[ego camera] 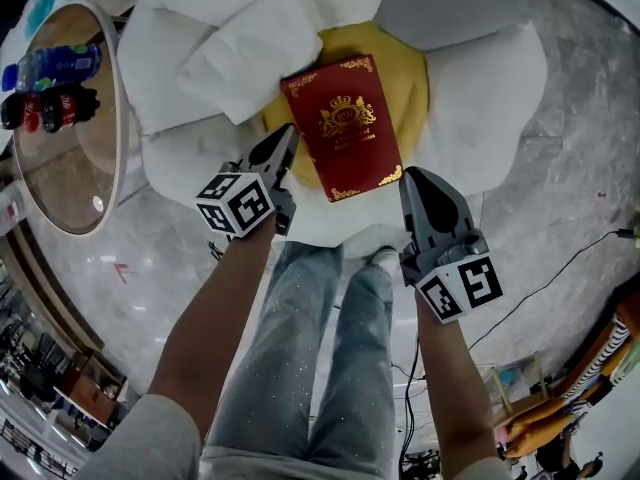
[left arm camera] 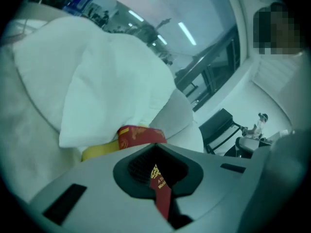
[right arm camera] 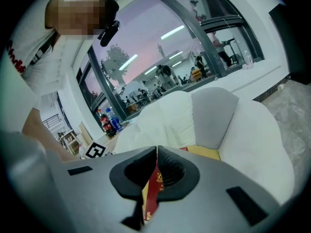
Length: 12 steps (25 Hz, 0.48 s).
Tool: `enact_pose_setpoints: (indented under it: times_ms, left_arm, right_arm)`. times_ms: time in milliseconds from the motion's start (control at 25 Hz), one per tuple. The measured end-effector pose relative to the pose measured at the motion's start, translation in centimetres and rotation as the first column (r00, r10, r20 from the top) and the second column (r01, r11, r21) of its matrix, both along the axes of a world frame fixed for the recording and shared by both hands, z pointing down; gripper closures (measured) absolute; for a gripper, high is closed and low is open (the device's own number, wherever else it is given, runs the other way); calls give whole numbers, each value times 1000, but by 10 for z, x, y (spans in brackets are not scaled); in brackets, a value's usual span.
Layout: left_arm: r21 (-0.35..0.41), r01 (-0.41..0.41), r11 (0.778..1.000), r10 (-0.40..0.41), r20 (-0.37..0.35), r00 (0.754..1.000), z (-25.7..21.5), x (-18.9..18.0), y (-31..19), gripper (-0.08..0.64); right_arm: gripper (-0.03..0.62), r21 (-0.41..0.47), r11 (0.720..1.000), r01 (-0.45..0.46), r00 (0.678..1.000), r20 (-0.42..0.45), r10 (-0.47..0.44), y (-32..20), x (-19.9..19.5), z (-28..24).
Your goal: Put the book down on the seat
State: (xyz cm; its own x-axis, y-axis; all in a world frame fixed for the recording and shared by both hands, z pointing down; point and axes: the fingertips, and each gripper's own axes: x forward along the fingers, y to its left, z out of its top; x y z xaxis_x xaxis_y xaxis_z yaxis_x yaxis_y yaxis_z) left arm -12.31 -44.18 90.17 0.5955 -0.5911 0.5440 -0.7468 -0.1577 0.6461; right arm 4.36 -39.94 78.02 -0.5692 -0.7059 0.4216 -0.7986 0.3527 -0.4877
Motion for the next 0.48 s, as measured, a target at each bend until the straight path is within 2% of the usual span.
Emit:
enact_pose_setpoints:
  times_ms: [200, 480]
  left_arm:
    - [208, -38, 977, 14, 112, 994, -53, -8, -9, 545]
    - [377, -72, 924, -22, 239, 971, -111, -23, -6, 545]
  right_arm:
    - [565, 34, 999, -7, 1000, -2, 7, 6, -8, -14]
    - [565, 100, 994, -54, 998, -25, 57, 11, 0, -38]
